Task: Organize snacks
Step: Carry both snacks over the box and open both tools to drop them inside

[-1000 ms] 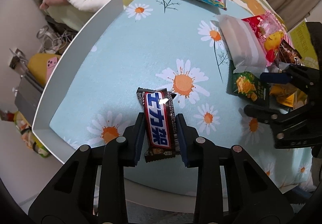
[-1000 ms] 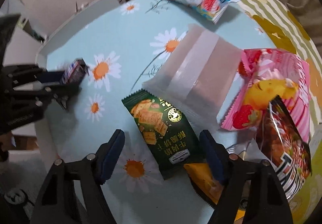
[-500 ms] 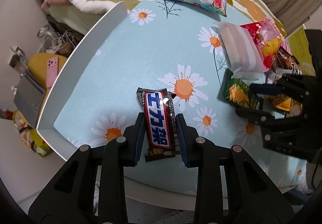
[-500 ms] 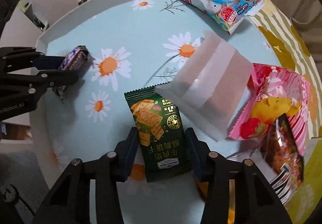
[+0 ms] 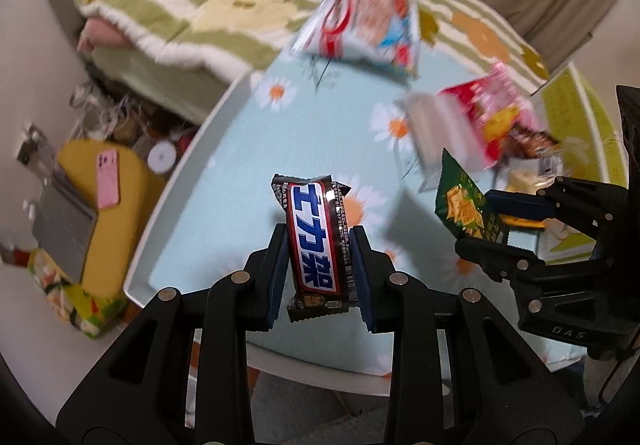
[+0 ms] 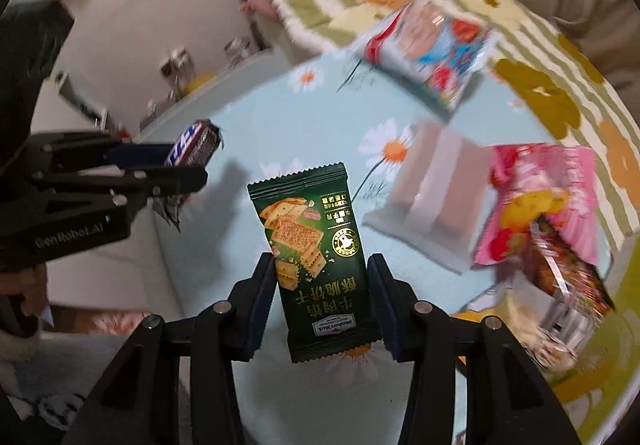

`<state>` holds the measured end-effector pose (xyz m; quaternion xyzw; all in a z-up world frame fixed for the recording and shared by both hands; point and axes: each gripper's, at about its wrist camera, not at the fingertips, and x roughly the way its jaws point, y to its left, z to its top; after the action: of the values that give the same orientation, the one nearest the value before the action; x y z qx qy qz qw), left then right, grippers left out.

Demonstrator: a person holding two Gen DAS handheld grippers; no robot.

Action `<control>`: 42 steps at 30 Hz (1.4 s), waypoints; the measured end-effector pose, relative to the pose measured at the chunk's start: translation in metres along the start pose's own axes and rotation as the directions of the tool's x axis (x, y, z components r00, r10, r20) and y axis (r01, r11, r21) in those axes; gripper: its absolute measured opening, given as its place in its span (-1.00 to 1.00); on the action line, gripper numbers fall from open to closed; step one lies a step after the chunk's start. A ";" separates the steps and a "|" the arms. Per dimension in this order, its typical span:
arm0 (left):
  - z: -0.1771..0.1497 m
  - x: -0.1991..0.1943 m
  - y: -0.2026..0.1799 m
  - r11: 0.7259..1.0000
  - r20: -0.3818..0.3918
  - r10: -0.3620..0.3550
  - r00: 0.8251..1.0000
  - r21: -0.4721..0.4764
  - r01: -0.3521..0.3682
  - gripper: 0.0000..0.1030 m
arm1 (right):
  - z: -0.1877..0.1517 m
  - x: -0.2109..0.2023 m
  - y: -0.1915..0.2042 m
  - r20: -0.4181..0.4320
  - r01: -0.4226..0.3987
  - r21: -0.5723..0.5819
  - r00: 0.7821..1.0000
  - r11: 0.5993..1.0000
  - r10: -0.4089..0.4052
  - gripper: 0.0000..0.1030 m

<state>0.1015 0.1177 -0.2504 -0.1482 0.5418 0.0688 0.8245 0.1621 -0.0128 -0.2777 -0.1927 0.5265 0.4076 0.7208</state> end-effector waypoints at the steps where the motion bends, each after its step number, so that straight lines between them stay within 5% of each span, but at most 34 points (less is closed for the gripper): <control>1: 0.004 -0.005 -0.003 1.000 0.012 -0.007 1.000 0.015 0.007 -0.47 | 0.001 -0.010 -0.003 0.017 0.006 0.036 1.000 0.999 -0.007 -0.17; 10: 0.058 -0.060 -0.062 0.959 0.124 -0.170 0.978 0.250 0.135 -0.47 | -0.008 -0.106 -0.035 0.176 0.088 0.348 0.972 0.933 -0.158 -0.17; 19: 0.086 -0.092 -0.175 0.842 0.136 -0.338 0.931 0.486 0.235 -0.47 | -0.066 -0.201 -0.086 0.245 0.161 0.594 0.897 0.788 -0.367 -0.17; 27: 0.082 -0.083 -0.287 0.764 0.080 -0.431 0.899 0.562 0.317 -0.47 | -0.134 -0.259 -0.144 0.226 0.197 0.693 0.854 0.694 -0.468 -0.17; 34: 0.059 -0.046 -0.377 0.713 -0.015 -0.429 0.903 0.609 0.349 -0.47 | -0.184 -0.275 -0.192 0.211 0.177 0.746 0.851 0.642 -0.481 -0.17; 42: 0.043 -0.001 -0.418 0.729 -0.060 -0.327 0.943 0.619 0.292 -0.47 | -0.215 -0.265 -0.223 0.207 0.121 0.773 0.880 0.623 -0.428 -0.17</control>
<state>0.2536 -0.2641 -0.1627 0.0445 0.4795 -0.2471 0.8409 0.1795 -0.3987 -0.1488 0.1173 0.4627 0.0697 0.8760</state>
